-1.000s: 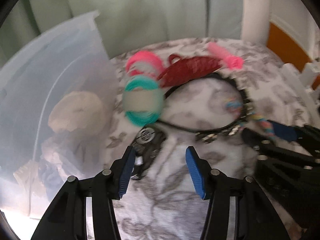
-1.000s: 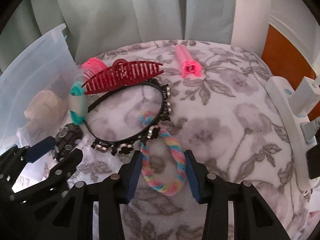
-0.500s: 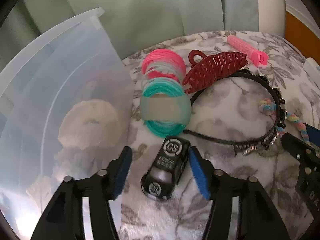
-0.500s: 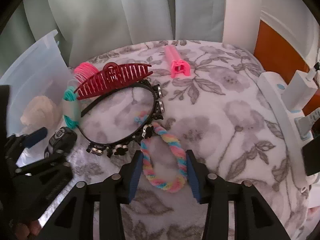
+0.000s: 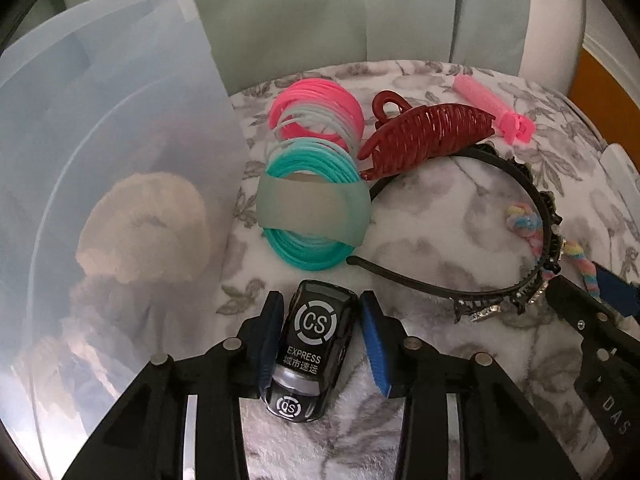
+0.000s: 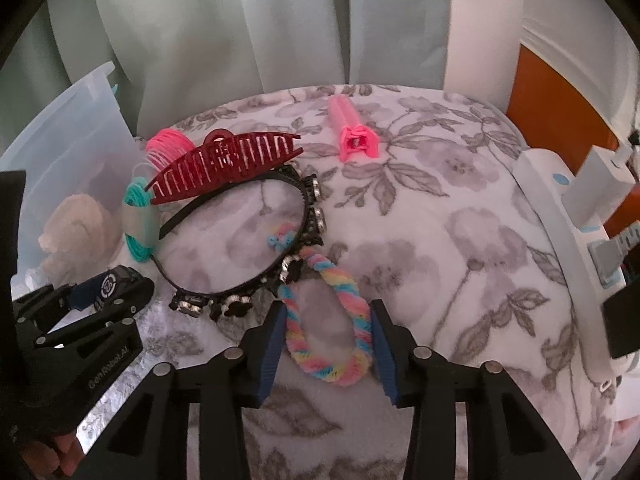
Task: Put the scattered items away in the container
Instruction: 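Close the left gripper on the car while the right gripper grasps the rainbow bracelet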
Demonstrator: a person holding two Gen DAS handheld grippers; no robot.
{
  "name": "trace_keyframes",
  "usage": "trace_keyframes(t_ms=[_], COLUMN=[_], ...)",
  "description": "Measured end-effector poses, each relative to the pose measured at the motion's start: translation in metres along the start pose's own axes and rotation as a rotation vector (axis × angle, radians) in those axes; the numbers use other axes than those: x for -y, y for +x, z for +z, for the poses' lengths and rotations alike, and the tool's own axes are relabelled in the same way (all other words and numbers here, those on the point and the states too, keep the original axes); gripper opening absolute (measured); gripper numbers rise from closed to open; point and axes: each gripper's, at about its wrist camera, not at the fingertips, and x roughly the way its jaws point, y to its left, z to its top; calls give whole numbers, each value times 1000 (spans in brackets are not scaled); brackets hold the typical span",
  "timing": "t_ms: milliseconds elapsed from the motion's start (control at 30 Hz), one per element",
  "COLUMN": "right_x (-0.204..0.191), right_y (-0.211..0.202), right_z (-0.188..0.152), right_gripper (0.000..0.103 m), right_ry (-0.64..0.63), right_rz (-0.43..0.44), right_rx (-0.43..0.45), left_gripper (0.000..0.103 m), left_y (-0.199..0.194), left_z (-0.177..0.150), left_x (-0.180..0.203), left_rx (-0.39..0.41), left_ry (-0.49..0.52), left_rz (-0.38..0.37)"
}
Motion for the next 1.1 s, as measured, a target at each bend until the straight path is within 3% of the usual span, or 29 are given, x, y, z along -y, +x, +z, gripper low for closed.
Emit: trace_keyframes(t_ms=[300, 467, 600, 700, 867, 900, 1100], right_x=[17, 14, 15, 13, 8, 8, 10], right_y=[-12, -10, -9, -8, -6, -6, -10], right_z=[-8, -11, -10, -9, -7, -7, -8], right_gripper=[42, 47, 51, 53, 54, 52, 42], right_ry=[55, 38, 47, 45, 23, 24, 32], right_rz=[-8, 0, 9, 7, -17, -19, -31], right_rx=[-21, -12, -3, 9, 16, 15, -5], left_gripper=[39, 40, 42, 49, 47, 41, 40], left_y=[-5, 1, 2, 3, 5, 5, 3], left_z=[1, -1, 0, -2, -3, -3, -2], left_x=[18, 30, 28, 26, 25, 25, 26], left_rx=[-21, -22, -28, -19, -18, -19, -25], left_ry=[24, 84, 76, 78, 58, 54, 60], left_rz=[-63, -19, -35, -27, -47, -67, -73])
